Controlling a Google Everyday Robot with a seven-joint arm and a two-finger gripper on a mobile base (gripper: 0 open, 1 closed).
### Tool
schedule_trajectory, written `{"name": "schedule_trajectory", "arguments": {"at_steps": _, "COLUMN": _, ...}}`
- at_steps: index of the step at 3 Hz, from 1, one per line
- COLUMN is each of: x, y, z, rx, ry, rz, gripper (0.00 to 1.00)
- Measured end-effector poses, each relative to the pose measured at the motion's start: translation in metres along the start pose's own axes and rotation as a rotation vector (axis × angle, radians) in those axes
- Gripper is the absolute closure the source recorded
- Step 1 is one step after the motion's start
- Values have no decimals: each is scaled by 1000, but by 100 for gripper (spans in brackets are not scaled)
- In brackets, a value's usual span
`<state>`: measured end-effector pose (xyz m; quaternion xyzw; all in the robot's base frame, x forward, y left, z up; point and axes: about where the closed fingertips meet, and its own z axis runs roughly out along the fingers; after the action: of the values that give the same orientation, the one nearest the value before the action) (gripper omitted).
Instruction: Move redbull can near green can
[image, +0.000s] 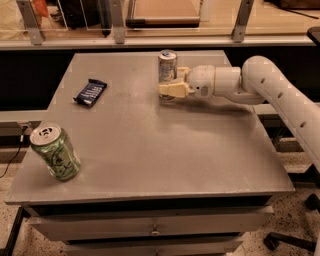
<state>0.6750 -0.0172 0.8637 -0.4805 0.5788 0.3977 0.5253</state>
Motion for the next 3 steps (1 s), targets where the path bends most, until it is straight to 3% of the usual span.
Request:
{"name": "schedule_trajectory", "arguments": {"at_steps": 1, "x": -10, "y": -1, "z": 1, "rx": 14, "ry": -13, "rz": -1, "gripper": 88}}
{"name": "schedule_trajectory", "arguments": {"at_steps": 2, "x": -36, "y": -2, "z": 0, "rx": 36, "ry": 9, "rz": -63, "gripper": 100}}
{"name": "schedule_trajectory", "arguments": {"at_steps": 3, "x": -75, "y": 3, "z": -5, "rx": 41, "ry": 31, "rz": -182, "gripper": 100}}
